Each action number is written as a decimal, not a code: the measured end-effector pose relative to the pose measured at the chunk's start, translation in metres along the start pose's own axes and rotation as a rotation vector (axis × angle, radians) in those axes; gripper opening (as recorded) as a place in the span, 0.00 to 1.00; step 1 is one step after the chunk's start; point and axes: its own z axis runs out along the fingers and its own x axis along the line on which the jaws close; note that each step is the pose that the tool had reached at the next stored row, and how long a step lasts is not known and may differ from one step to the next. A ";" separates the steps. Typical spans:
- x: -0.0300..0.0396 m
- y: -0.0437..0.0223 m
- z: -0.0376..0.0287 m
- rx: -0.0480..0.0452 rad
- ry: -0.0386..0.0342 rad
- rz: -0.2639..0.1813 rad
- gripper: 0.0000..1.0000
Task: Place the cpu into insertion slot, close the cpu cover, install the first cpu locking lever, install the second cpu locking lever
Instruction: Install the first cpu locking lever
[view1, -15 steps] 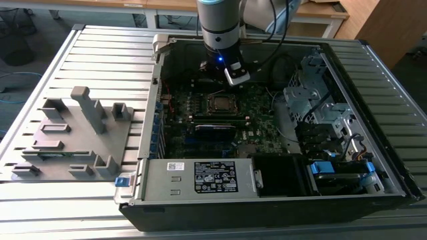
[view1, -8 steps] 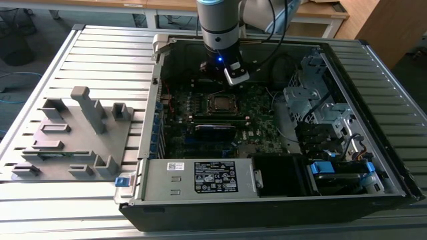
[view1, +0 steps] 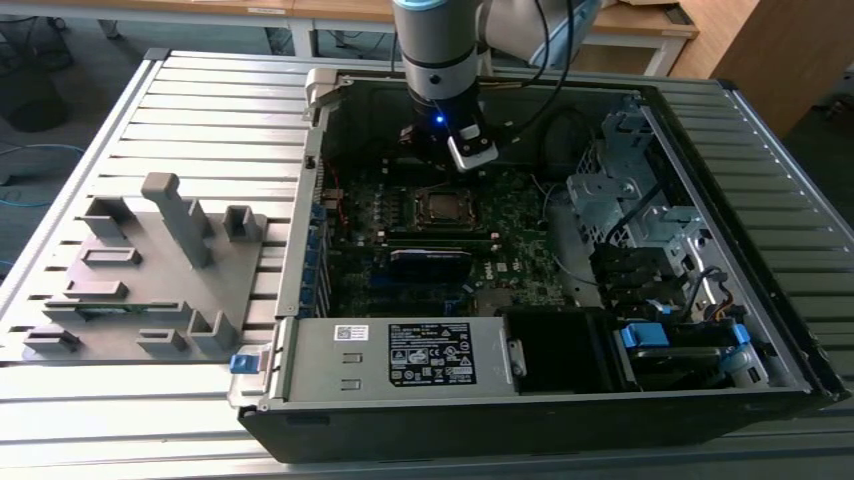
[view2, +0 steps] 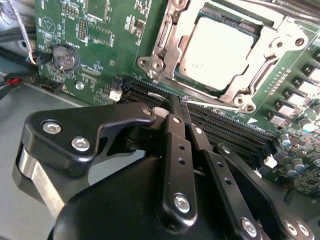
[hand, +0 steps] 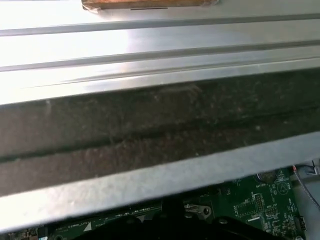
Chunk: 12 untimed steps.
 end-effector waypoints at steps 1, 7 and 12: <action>0.0002 0.0004 0.0005 0.0066 -0.0014 -0.001 0.10; 0.0012 0.0038 0.0025 0.0322 -0.0062 -0.007 0.10; 0.0015 0.0049 0.0031 0.0320 -0.0060 -0.007 0.10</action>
